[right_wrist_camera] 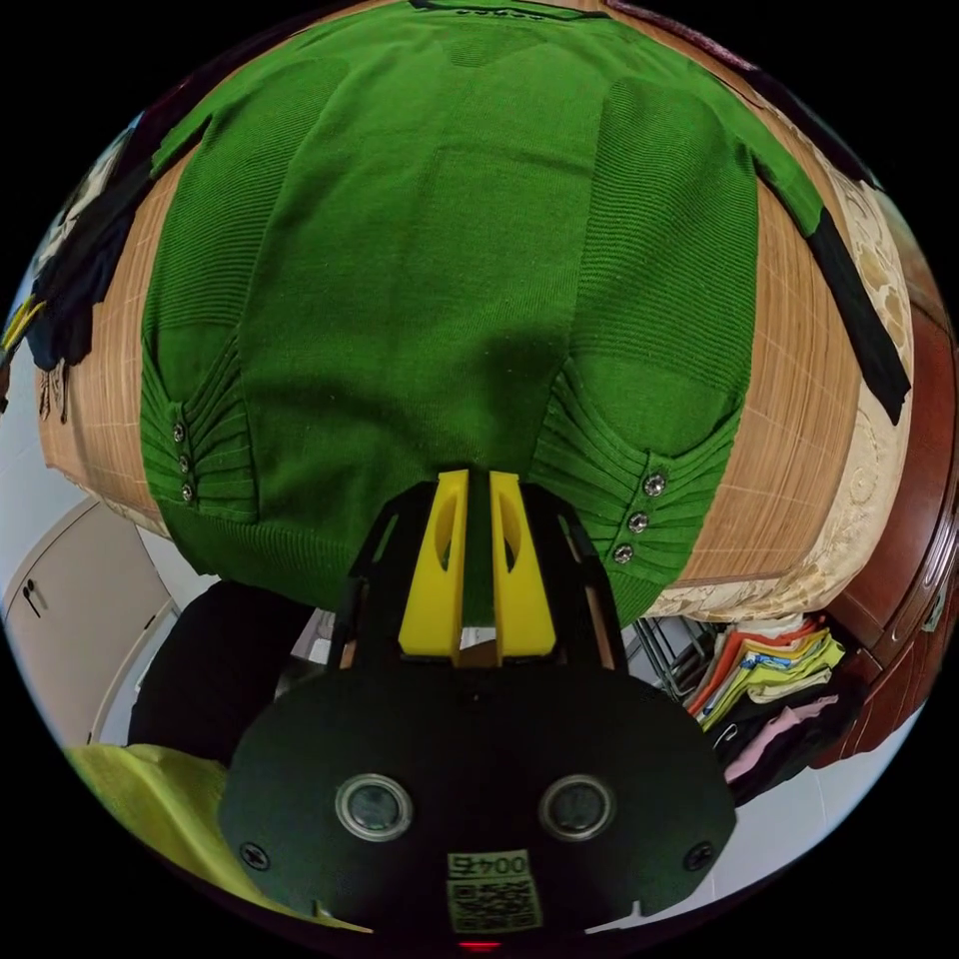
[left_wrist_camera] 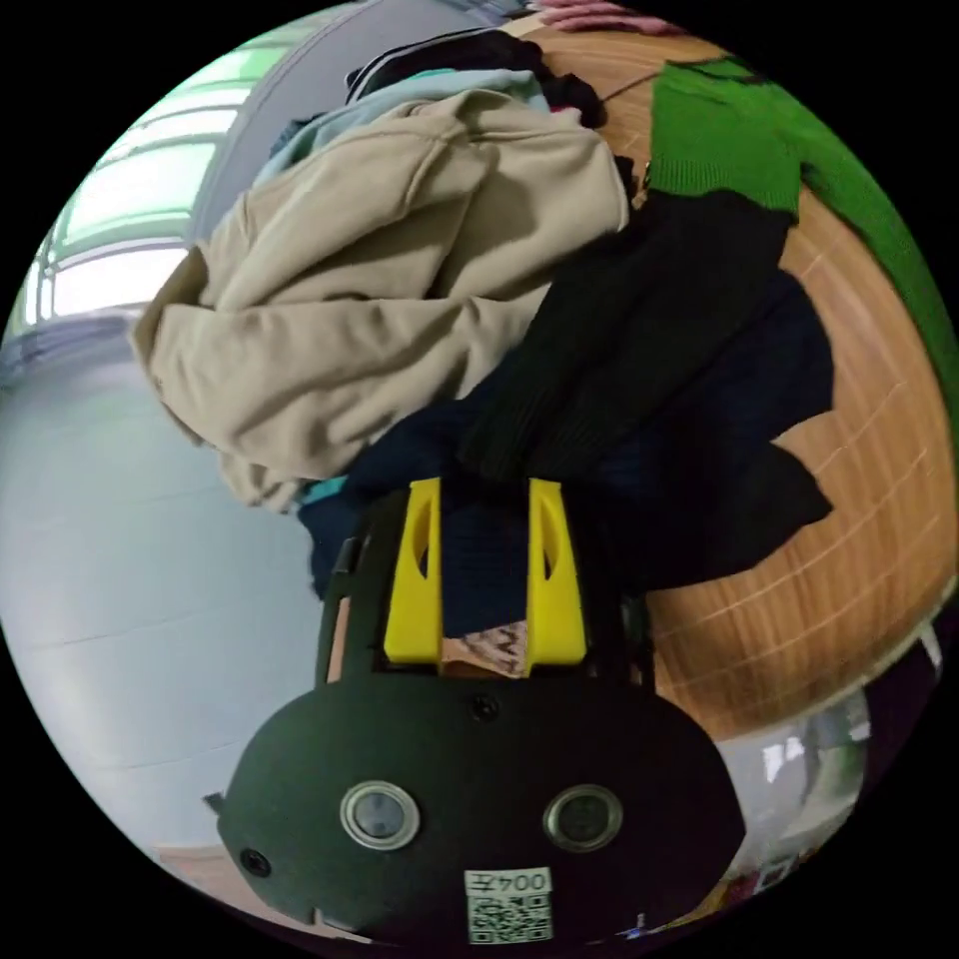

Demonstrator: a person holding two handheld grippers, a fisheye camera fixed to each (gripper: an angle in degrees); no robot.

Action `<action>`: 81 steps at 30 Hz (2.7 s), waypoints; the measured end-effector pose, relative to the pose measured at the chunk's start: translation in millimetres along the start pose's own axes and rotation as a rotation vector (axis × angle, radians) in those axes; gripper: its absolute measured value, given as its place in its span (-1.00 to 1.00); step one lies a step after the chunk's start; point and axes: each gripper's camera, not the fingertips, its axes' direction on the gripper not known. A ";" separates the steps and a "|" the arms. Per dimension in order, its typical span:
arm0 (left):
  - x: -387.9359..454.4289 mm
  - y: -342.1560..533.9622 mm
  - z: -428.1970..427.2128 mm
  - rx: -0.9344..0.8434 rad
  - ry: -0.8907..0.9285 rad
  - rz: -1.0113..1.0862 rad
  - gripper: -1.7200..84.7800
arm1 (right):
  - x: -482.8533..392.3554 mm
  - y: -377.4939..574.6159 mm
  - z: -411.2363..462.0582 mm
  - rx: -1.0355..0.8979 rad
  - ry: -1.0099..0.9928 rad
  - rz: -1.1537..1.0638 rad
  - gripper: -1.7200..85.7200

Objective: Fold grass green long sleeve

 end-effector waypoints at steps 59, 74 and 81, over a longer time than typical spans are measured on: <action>-9.1 -515.7 -185.3 0.302 0.416 0.125 -0.75 | 141.2 -415.4 -424.8 0.398 0.039 -0.428 -0.64; -14.6 -522.4 -225.9 0.396 0.367 0.002 -0.92 | 157.7 -445.5 -457.8 0.432 -0.081 -0.232 -0.85; -22.2 -527.6 -231.4 0.416 0.435 -0.031 -0.93 | 166.0 -447.4 -475.6 0.475 -0.102 -0.203 -0.77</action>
